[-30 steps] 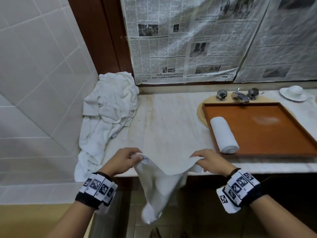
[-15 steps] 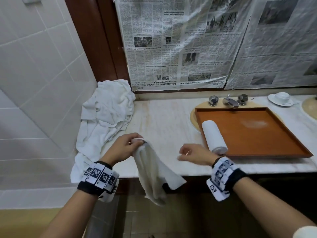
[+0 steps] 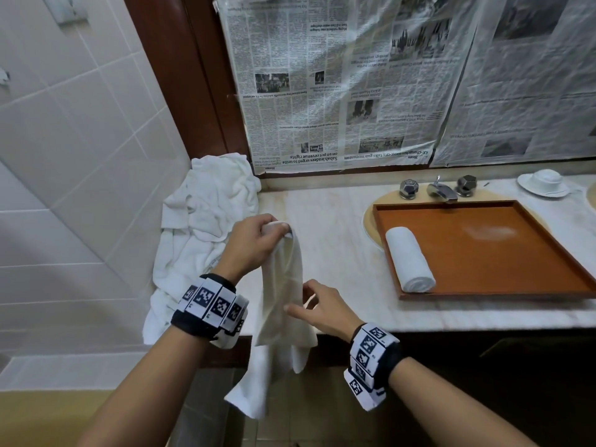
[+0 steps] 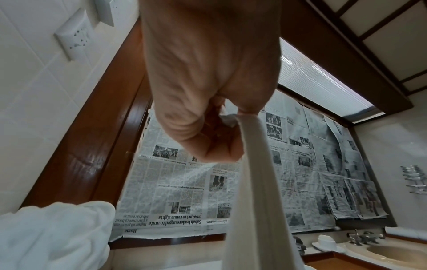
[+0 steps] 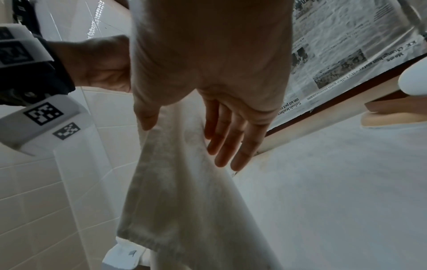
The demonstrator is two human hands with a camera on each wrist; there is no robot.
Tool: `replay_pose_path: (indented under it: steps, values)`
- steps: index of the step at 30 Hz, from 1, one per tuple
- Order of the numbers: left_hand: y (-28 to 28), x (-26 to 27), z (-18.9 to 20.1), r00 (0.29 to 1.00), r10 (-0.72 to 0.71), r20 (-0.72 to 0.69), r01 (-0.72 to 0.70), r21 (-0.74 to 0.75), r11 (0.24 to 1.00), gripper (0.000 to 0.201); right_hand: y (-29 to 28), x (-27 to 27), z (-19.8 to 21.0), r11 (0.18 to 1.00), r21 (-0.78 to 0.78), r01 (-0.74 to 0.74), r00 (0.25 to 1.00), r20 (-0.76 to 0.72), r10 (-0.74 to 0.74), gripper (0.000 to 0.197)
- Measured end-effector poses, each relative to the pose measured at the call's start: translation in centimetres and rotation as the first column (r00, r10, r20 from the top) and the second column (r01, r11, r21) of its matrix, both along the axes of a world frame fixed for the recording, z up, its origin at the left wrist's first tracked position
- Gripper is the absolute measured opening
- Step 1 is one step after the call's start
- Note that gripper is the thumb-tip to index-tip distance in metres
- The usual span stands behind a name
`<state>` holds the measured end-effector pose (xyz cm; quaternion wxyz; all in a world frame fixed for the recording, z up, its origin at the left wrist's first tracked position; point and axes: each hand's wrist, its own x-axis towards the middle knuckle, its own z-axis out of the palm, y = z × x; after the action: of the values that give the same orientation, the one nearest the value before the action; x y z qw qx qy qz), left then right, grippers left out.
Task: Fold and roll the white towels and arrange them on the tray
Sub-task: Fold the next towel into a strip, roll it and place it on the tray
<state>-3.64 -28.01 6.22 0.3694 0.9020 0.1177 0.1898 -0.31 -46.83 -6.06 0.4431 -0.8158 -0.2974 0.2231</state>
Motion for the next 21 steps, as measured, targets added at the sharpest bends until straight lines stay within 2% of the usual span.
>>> replay_pose_path:
  steps: [2, 7, 11, 14, 19, 21]
  values:
    - [0.3, 0.2, 0.7, 1.000, 0.024, 0.014, -0.025, 0.018, 1.000, 0.027, -0.1, 0.3, 0.4, 1.000, 0.015, 0.015, 1.000, 0.026, -0.016, 0.061]
    - [0.7, 0.9, 2.1, 0.996, 0.057, 0.063, -0.060, 0.039, 0.997, 0.027, -0.3, 0.8, 1.6, 0.999, -0.030, 0.038, 0.984, 0.176, -0.033, 0.060]
    - [0.2, 1.2, 2.2, 0.996, 0.063, 0.071, -0.065, 0.034, 0.997, 0.030, 0.0, 0.5, 2.0, 0.995, -0.014, 0.097, 0.946, 0.312, -0.087, 0.055]
    - [-0.3, 1.4, 1.9, 0.995, 0.076, 0.062, -0.077, 0.006, 0.997, 0.030, 0.2, 0.3, 1.6, 0.988, -0.058, 0.145, 0.901, 0.421, -0.107, 0.050]
    - [-0.7, 1.6, 1.3, 0.997, 0.061, 0.042, -0.059, -0.043, 0.997, 0.030, 0.5, 0.2, 0.9, 0.948, -0.270, 0.168, 0.918, 0.394, -0.050, 0.063]
    - [-0.6, 1.6, 1.2, 0.998, 0.050, 0.048, -0.047, -0.065, 0.997, 0.034, 0.7, 0.5, 0.7, 0.943, -0.277, 0.185, 0.929, 0.363, -0.076, 0.051]
